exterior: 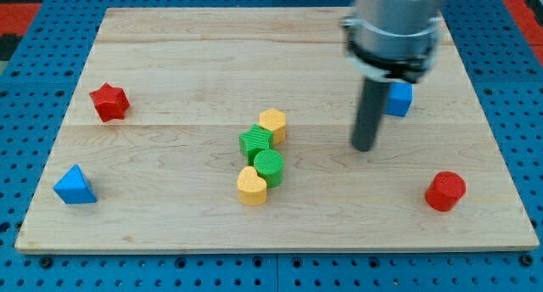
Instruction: Move the blue cube diagonally top right to the yellow hexagon
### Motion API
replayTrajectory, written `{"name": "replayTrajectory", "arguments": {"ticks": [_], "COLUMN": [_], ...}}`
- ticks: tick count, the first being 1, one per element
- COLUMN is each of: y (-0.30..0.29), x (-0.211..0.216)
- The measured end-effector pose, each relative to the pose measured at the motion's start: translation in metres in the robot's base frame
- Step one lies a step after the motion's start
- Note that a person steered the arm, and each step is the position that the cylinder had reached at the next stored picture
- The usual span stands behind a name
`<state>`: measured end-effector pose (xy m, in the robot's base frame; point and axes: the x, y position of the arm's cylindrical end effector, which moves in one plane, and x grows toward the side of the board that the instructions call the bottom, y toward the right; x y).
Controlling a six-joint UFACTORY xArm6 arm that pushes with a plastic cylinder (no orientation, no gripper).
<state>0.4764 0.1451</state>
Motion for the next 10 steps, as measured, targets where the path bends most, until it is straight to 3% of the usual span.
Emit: {"name": "replayTrajectory", "arguments": {"ticks": [1,4,5,7,8,10], "y": [0.059,0.059,0.06,0.191,0.2,0.165], "x": [-0.023,-0.087,-0.088,-0.08,-0.085,-0.137]}}
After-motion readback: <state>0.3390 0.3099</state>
